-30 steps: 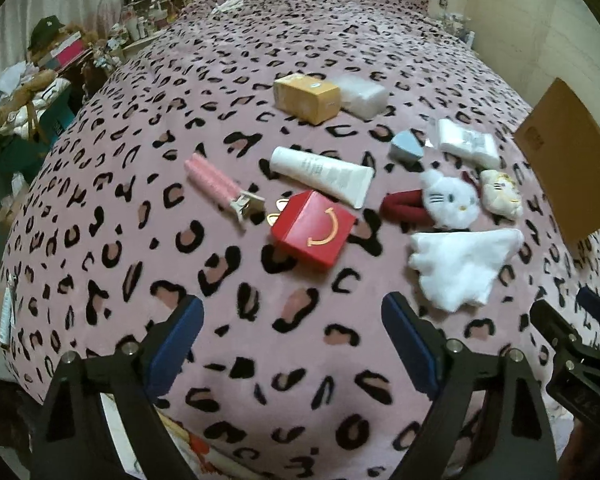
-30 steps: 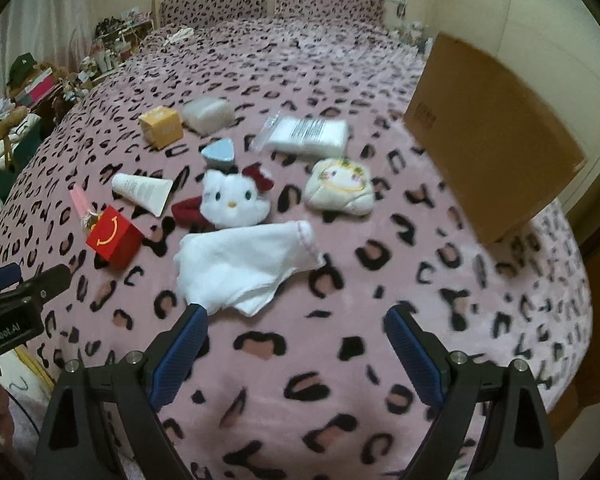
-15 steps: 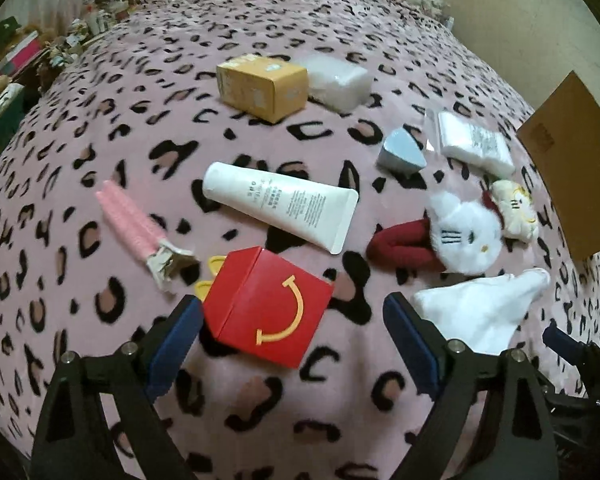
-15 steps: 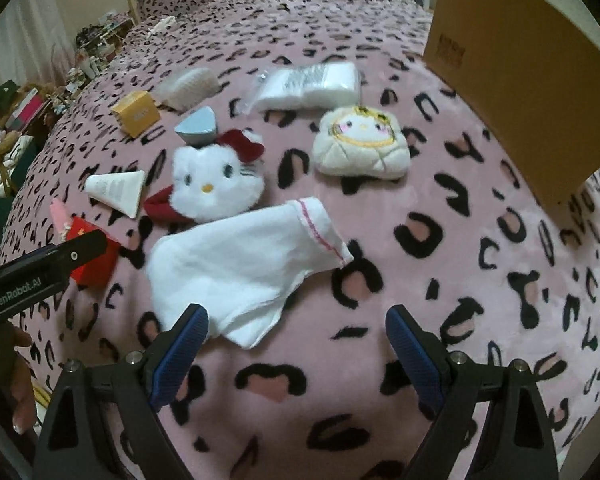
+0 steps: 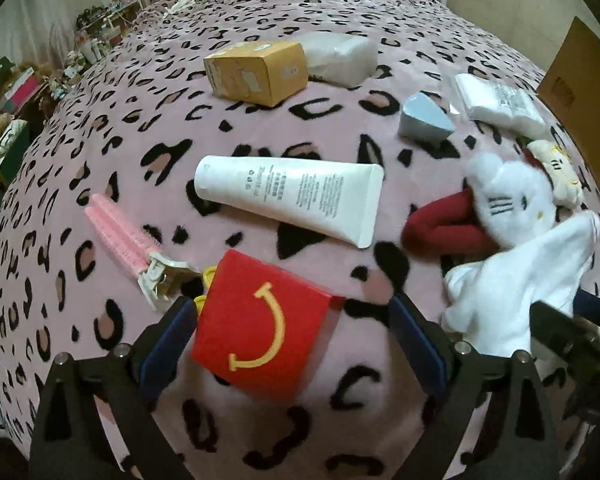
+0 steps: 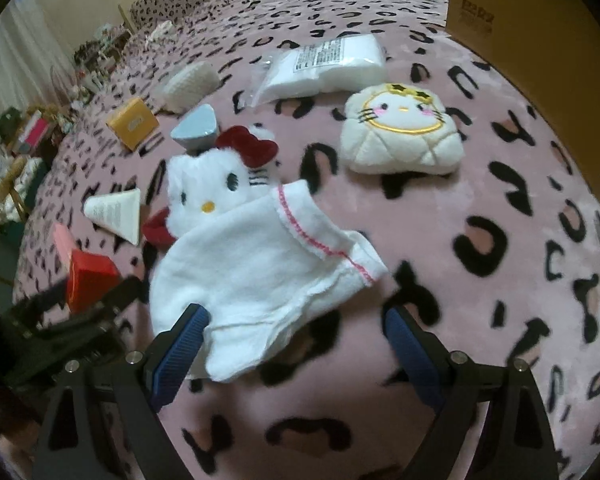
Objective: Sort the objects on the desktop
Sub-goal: 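Grasp the red smile box with the left tool while the right tool grasps the white sock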
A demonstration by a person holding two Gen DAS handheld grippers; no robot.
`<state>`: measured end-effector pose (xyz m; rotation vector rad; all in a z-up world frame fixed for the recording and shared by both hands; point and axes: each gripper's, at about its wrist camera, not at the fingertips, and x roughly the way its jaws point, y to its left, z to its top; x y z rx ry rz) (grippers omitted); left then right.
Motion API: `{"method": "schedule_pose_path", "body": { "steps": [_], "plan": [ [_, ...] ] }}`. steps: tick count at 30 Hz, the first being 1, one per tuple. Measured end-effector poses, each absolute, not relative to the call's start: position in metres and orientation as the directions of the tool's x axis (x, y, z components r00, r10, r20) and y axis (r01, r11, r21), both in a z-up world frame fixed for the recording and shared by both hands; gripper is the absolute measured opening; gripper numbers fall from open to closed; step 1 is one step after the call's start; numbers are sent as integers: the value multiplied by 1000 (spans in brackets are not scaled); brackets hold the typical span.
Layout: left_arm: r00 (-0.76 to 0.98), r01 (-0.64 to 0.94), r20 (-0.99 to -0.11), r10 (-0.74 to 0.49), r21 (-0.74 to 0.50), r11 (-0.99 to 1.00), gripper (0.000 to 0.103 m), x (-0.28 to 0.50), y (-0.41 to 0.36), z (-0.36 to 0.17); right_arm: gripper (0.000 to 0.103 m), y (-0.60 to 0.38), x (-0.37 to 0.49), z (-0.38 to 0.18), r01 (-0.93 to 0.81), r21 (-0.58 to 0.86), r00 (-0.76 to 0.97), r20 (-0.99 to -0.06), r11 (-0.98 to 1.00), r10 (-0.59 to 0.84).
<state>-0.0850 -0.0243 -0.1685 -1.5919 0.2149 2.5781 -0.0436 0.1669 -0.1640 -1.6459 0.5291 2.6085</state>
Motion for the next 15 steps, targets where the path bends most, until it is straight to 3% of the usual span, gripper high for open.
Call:
{"method": "schedule_pose_path", "body": {
  "steps": [2, 3, 5, 7, 9, 10, 15],
  "plan": [
    [-446, -140, -895, 29, 38, -989, 90, -86, -30, -171, 91, 166, -47, -167, -203, 292, -450, -876, -935, -176],
    [-441, -130, -897, 36, 24, -991, 81, -87, -33, -172, 89, 165, -48, -169, -206, 293, -450, -876, -934, -176],
    [-436, -95, -899, 42, 0, -995, 67, -86, -41, -173, 61, 163, -49, -170, -200, 294, -451, -875, -935, -178],
    [-436, -79, -898, 62, -30, -996, 65, -85, -47, -173, 44, 159, -50, -172, -183, 318, -451, -868, -930, -208],
    [-438, -76, -897, 58, -28, -997, 63, -82, -48, -173, 34, 155, -50, -173, -177, 332, -450, -864, -926, -224],
    [-442, -75, -896, 50, -19, -997, 62, -80, -47, -173, 23, 156, -48, -172, -170, 345, -453, -859, -923, -238],
    [-448, -62, -893, 53, -28, -998, 60, -70, -49, -168, 16, 150, -41, -163, -145, 349, -479, -844, -926, -244]
  ]
}}
